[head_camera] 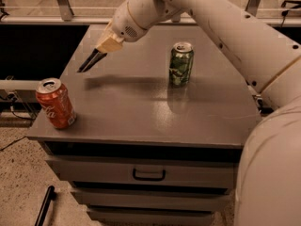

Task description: Move rxbar blueberry near coke can

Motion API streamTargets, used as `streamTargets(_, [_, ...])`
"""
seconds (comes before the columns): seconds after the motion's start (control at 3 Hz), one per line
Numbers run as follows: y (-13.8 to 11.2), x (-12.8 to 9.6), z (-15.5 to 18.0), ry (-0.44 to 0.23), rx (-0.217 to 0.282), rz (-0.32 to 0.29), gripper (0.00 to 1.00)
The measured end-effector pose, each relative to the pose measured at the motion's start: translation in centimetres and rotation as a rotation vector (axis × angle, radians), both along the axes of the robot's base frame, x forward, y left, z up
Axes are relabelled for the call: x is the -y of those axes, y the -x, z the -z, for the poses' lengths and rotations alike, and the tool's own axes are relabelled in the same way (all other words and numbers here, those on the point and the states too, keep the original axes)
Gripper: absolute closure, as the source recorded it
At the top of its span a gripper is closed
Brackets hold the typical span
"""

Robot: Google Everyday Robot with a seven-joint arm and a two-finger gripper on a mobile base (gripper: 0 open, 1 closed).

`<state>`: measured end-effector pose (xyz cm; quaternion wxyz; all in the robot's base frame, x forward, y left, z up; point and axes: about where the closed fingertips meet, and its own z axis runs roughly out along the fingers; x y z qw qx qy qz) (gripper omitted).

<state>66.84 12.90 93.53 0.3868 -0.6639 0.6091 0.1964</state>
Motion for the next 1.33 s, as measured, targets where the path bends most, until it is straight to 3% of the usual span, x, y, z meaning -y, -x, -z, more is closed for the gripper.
streamTargets(0.33, [1.8, -0.5, 0.8, -0.024, 0.044, -0.095, 1.00])
streamTargets(1.0, [6.1, -2.6, 1.6, -0.053, 0.075, -0.243, 1.00])
streamTargets(1.33, [7.6, -4.1, 2.4, -0.041, 0.072, -0.288, 0.85])
